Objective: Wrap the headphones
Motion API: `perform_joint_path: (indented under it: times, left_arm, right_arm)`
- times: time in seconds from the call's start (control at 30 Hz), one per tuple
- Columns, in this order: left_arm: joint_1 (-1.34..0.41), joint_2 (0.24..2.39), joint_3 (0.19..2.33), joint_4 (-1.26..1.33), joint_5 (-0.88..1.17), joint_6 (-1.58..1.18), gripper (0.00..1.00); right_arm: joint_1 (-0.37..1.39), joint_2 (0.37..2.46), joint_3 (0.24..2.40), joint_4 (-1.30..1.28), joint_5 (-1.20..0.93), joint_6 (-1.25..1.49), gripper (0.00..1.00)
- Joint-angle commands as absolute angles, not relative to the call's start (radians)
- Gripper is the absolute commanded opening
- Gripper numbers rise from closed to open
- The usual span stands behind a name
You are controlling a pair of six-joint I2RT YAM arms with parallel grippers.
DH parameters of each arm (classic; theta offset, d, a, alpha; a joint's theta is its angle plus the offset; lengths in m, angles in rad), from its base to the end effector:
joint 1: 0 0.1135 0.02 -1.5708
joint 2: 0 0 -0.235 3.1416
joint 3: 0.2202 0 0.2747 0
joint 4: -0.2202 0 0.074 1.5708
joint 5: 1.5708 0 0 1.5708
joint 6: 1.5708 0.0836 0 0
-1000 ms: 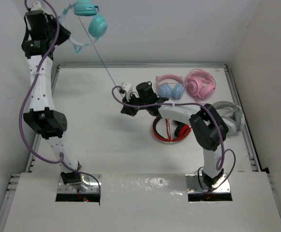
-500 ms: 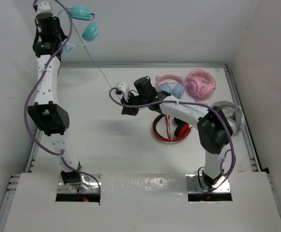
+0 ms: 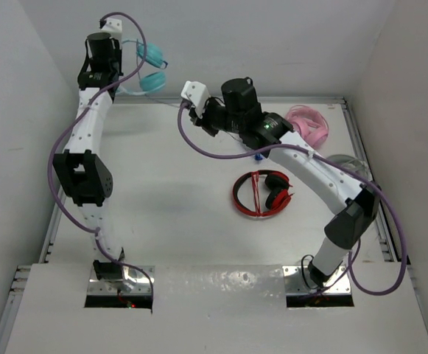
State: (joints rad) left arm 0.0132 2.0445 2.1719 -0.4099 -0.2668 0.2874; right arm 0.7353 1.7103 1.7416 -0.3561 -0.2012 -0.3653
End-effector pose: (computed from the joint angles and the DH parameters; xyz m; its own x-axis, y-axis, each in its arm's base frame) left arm 0.5336 0.0291 0.3731 -0.3427 0.2689 -0.9001 -0.1760 0.9228 0.3427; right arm 0.3348 0.3253 0.3648 0.0639 -0.4141 -0.9080 -0.8296 0.4836 -0.2790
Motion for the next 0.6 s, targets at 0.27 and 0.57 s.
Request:
perform_joint_path:
  times: [0.27,0.57]
  left_arm:
    - [-0.172,1.876,1.886,-0.258,-0.181,0.617,0.0]
    - [-0.255,1.858,1.947,-0.523,0.107,0.65,0.0]
  right_arm:
    - [0.738,1.678,1.94,-0.267,-0.102,-0.431,0.0]
    - [0.529,1.799,2.043,-0.118,0.015,-0.328,0.0]
